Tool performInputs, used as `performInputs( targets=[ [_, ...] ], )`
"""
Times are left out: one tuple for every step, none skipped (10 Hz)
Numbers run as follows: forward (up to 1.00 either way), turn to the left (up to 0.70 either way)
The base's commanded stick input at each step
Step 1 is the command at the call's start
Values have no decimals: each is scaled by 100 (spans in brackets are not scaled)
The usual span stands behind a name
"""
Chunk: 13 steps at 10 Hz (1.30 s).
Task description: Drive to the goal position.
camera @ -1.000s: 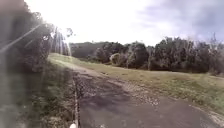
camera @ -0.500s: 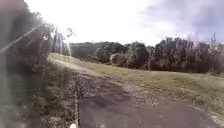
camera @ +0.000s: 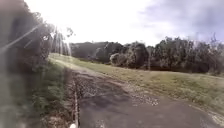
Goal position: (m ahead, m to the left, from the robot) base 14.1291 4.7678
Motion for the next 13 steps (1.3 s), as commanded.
performInputs(
  targets=[
    [85, 0],
    [85, 0],
    [85, 0],
    [85, 0],
    [85, 0],
    [85, 0],
    [85, 0],
    [85, 0],
    [85, 0],
    [85, 0],
    [85, 21],
    [85, 33],
    [85, 34]
  ],
)
